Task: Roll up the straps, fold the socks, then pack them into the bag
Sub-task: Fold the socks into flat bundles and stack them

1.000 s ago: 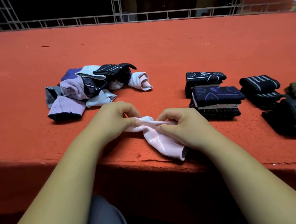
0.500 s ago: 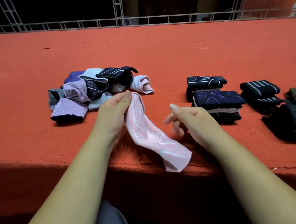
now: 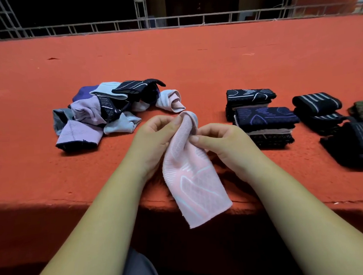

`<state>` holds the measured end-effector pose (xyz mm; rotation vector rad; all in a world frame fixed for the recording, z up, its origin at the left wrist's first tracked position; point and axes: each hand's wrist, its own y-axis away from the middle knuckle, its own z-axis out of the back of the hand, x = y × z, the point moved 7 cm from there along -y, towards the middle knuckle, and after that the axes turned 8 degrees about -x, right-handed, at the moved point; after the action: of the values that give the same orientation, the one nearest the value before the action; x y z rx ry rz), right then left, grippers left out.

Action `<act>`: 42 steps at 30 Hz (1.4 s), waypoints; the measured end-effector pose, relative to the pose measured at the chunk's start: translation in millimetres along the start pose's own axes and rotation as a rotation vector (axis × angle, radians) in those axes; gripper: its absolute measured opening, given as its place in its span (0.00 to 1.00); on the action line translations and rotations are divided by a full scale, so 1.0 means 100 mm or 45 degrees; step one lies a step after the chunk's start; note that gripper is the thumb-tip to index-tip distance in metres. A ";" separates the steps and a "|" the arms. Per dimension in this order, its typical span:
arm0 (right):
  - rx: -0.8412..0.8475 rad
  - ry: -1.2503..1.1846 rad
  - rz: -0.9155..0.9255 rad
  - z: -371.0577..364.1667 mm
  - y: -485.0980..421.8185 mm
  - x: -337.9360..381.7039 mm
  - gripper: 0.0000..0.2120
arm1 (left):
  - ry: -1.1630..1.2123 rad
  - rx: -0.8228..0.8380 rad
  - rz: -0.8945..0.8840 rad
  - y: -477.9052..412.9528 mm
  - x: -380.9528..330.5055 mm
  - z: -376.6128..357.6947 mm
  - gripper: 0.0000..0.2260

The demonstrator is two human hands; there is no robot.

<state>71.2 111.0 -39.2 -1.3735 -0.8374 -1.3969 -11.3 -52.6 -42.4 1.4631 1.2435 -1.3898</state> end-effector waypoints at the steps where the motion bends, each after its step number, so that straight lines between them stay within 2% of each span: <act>1: -0.009 -0.017 -0.013 0.01 0.00 0.00 0.04 | -0.003 0.016 0.029 -0.01 0.05 0.02 0.19; 5: -0.051 -0.100 -0.078 0.06 0.04 -0.04 0.04 | 0.064 0.011 0.089 -0.10 0.17 0.07 0.10; 8: -0.067 -0.072 -0.080 0.14 0.04 -0.03 0.09 | 0.389 -0.104 0.161 -0.19 0.16 0.18 0.20; 11: -0.068 0.037 -0.060 0.21 0.08 0.04 0.13 | 0.489 -0.132 0.169 -0.19 0.13 0.23 0.18; 15: -0.009 0.136 -0.097 0.17 0.11 0.00 0.09 | 0.418 -0.029 0.133 -0.13 0.10 0.16 0.09; 16: 0.025 0.152 -0.115 0.16 0.12 -0.03 0.13 | 0.370 -0.006 0.112 -0.13 0.09 0.14 0.08; 18: 0.083 0.196 -0.176 0.13 0.15 -0.06 0.19 | 0.247 0.020 0.073 -0.10 0.07 0.09 0.10; 21: 0.104 0.251 -0.183 0.15 0.18 -0.04 0.16 | 0.182 -0.011 0.036 -0.09 0.08 0.09 0.10; 24: -0.001 0.168 -0.175 0.21 0.12 -0.07 0.14 | 0.210 -0.124 0.024 -0.14 0.11 0.18 0.12; 27: -0.089 0.183 -0.058 0.23 0.07 -0.03 0.12 | -0.080 -0.173 -0.088 -0.14 0.08 0.23 0.13; 31: -0.056 0.318 0.100 0.16 0.10 0.03 0.09 | -0.492 -0.222 -0.425 -0.10 -0.14 0.22 0.11; 33: -0.039 0.426 0.166 0.13 0.10 0.04 0.08 | -0.633 -0.135 -0.623 -0.02 -0.28 0.12 0.07; 37: -0.083 0.512 0.272 0.06 0.10 0.06 0.08 | -0.955 0.159 -0.960 0.13 -0.37 -0.17 0.14; 39: -0.165 0.564 0.325 0.08 0.10 0.08 0.09 | -1.008 0.218 -1.009 0.14 -0.32 -0.23 0.13; 42: -0.258 0.513 0.302 0.13 0.08 0.04 0.09 | -1.081 0.198 -1.028 0.12 -0.30 -0.23 0.10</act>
<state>83.6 119.8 -34.6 -1.2332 -0.2668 -1.5286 8.2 -38.0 -11.3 0.2707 1.1684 -2.3282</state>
